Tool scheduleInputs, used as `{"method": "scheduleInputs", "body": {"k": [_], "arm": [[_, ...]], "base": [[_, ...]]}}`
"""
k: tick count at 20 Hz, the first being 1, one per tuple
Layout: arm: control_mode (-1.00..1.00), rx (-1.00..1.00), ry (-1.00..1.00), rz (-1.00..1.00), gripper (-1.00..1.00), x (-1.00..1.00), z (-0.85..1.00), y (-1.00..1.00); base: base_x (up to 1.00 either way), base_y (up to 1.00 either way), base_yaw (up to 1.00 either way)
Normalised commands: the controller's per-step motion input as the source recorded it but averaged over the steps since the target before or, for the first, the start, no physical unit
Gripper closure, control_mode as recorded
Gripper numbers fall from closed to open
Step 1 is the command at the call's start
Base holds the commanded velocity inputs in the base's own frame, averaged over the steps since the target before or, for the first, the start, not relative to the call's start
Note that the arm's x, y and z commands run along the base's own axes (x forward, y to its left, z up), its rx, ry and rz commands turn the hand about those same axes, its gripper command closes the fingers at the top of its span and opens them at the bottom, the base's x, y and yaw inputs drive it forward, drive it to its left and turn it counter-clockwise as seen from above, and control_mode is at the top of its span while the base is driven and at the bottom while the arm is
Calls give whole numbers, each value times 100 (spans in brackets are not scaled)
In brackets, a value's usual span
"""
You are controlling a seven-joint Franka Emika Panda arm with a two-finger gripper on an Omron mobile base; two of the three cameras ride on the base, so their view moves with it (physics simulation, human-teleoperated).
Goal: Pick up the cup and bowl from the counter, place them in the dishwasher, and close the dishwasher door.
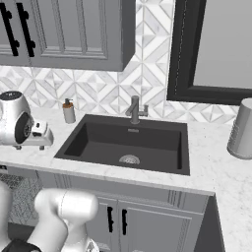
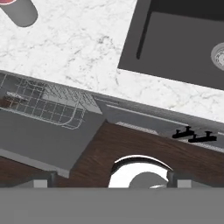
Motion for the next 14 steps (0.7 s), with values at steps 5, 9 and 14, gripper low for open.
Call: {"method": "scheduleInputs", "body": {"k": [5,9,14], "arm": [[-100,-1,0,0,-100,17,-35,100],[-100,-3,0,0,-100,54,-30,100],[-100,-9,3,0,-100,62,-3,100]], "base": [[0,0,0],[0,0,0],[0,0,0]]}}
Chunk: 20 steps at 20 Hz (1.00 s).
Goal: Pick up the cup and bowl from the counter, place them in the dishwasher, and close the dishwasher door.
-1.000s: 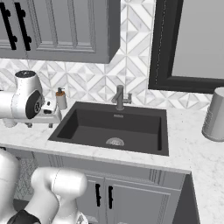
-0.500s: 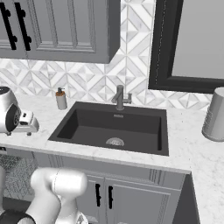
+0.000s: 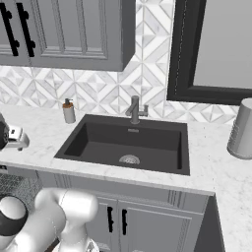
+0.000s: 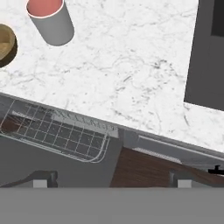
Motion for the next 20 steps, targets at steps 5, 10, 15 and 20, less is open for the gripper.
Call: {"method": "scheduleInputs", "body": {"k": [5,10,15,20], "arm": [[-100,-10,10,-3,-100,42,0,84],[-100,13,2,-8,-100,17,0,-3],[-100,29,0,-16,-100,2,0,-40],[-100,10,1,-13,-100,2,0,3]], "base": [[0,0,0],[0,0,0],[0,0,0],[0,0,0]]}}
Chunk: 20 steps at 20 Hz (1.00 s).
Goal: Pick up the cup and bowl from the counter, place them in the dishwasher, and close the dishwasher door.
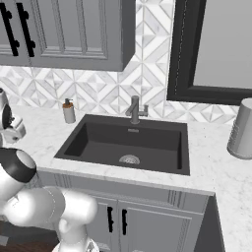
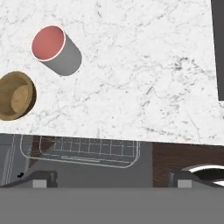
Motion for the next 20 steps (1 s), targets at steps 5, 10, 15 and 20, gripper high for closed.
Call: {"method": "scheduleInputs", "body": {"k": [5,10,15,20], "arm": [[-100,0,3,-19,-100,11,0,42],[-100,0,9,-19,-100,16,0,32],[-100,2,9,-11,-100,13,0,3],[-100,2,9,-3,-100,32,0,0]], "base": [[0,0,0],[0,0,0],[0,0,0],[0,0,0]]}}
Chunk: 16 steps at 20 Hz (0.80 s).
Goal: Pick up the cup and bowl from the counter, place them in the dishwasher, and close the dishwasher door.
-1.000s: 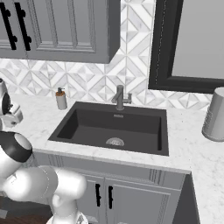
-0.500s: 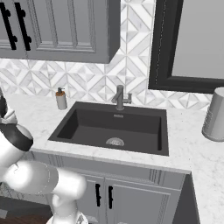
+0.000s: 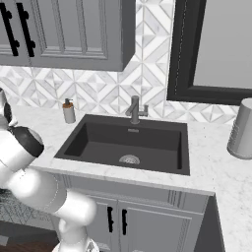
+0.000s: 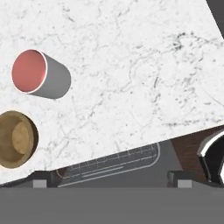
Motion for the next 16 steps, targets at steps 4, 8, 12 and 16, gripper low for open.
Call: {"method": "scheduleInputs", "body": {"k": [4,8,12,16], "arm": [[-100,0,16,0,-100,47,0,0],[-100,0,16,0,-100,41,0,4],[-100,0,16,0,-100,20,0,12],[-100,0,12,1,-100,8,-3,19]], "base": [[0,0,0],[0,0,0],[0,0,0],[0,0,0]]}}
